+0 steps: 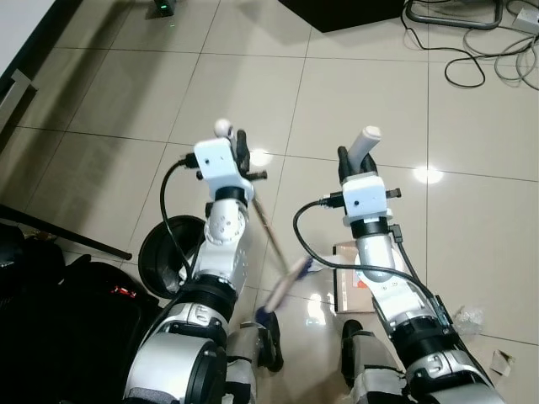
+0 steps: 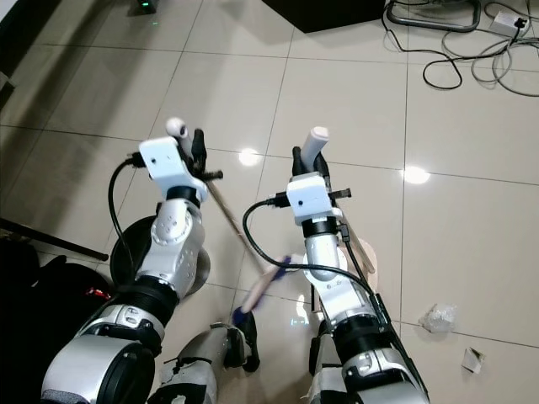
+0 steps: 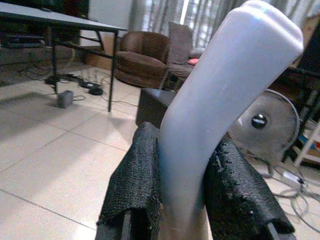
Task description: Sweep floor
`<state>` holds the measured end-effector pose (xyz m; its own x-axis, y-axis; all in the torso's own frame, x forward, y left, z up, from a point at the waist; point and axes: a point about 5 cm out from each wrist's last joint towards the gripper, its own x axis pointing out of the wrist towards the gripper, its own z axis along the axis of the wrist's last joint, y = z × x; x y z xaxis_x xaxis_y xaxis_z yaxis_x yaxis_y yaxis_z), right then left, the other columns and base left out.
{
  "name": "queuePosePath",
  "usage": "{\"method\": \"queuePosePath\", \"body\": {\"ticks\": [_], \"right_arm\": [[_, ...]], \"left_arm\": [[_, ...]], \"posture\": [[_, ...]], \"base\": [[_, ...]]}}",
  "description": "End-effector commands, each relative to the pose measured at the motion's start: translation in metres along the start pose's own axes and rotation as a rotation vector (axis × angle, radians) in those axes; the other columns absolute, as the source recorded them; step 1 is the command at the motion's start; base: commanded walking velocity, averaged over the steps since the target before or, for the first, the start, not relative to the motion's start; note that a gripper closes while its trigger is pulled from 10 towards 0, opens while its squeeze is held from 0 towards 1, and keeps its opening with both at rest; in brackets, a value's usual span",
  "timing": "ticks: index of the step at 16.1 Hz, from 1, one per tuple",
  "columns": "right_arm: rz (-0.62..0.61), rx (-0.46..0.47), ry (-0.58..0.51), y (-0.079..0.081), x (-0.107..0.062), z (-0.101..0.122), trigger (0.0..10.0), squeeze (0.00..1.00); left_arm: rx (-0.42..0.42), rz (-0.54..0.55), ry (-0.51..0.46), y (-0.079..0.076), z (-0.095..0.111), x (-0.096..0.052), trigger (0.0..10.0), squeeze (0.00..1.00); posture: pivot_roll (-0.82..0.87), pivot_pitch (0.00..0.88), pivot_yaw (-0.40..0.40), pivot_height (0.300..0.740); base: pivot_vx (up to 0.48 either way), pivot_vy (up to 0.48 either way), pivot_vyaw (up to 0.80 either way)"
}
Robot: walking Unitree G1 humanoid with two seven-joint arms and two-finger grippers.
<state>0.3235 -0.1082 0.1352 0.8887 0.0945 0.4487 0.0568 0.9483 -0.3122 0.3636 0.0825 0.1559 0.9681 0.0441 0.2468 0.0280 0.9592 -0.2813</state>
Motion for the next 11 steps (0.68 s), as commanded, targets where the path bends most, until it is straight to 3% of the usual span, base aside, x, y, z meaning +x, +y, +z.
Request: {"method": "queuePosePath", "body": {"ticks": [1, 3, 7, 9, 11], "right_arm": [[-0.01, 0.051, 0.139, 0.009, -0.016, -0.02, 10.0, 0.0], [-0.009, 0.057, 0.14, 0.009, -0.013, -0.019, 10.0, 0.0], [0.014, 0.056, 0.135, 0.013, -0.01, -0.019, 10.0, 0.0], [0.02, 0.055, 0.135, 0.012, -0.009, -0.019, 10.0, 0.0], [-0.007, 0.074, 0.144, 0.005, -0.009, -0.022, 10.0, 0.0]], "left_arm": [[-0.186, -0.037, 0.036, -0.039, -0.004, -0.009, 10.0, 0.0], [-0.239, -0.137, 0.013, -0.057, 0.005, -0.013, 10.0, 0.0], [-0.242, -0.325, -0.03, -0.076, 0.021, -0.02, 10.0, 0.0], [-0.218, -0.39, -0.039, -0.075, 0.025, -0.019, 10.0, 0.0], [-0.111, -0.422, -0.056, -0.054, 0.029, -0.012, 10.0, 0.0]], "posture": [[0.1, 0.39, 0.185, 0.74], [0.11, 0.383, 0.185, 0.74], [0.1, 0.36, 0.181, 0.74], [0.1, 0.345, 0.177, 0.74], [0.09, 0.288, 0.167, 0.74]], "base": [[0.0, 0.0, 0.0], [0.0, 0.0, 0.0], [0.0, 0.0, 0.0], [0.0, 0.0, 0.0], [0.0, 0.0, 0.0]]}}
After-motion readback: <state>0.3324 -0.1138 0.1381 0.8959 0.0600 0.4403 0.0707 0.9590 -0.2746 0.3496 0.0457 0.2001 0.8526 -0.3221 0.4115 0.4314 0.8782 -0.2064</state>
